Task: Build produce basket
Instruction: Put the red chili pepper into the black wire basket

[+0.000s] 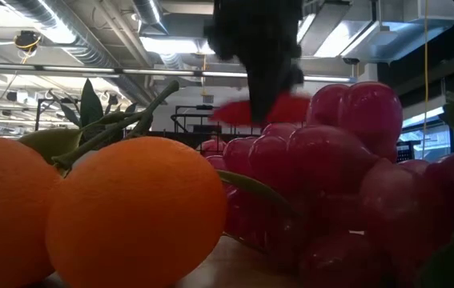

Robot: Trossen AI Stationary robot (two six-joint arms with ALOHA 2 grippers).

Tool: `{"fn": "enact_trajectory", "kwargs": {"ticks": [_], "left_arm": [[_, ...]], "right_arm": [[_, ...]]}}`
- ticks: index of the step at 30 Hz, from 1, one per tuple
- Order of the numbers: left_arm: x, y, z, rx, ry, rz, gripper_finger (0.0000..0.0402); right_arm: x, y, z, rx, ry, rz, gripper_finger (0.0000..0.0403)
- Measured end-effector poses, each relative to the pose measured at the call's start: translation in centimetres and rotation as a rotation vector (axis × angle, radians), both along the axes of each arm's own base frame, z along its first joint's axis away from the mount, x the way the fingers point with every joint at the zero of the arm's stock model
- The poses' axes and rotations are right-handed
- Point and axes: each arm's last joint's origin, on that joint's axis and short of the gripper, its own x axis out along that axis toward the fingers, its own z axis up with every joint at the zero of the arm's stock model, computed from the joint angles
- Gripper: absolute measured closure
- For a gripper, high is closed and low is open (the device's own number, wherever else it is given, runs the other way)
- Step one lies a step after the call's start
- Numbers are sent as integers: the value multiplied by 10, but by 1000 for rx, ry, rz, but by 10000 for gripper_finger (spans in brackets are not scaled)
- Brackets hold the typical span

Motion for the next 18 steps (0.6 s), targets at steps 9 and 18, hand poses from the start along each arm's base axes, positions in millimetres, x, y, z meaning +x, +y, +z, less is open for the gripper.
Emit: {"fn": "enact_trajectory", "kwargs": {"ticks": [9, 18], "left_arm": [[4, 6, 2, 113, -55, -10, 311], [11, 15, 3, 228, -70, -48, 311]], "right_arm": [[-12, 11, 91, -152, -84, 6, 331], [-24, -33, 138, -331, -161, -154, 331]]}}
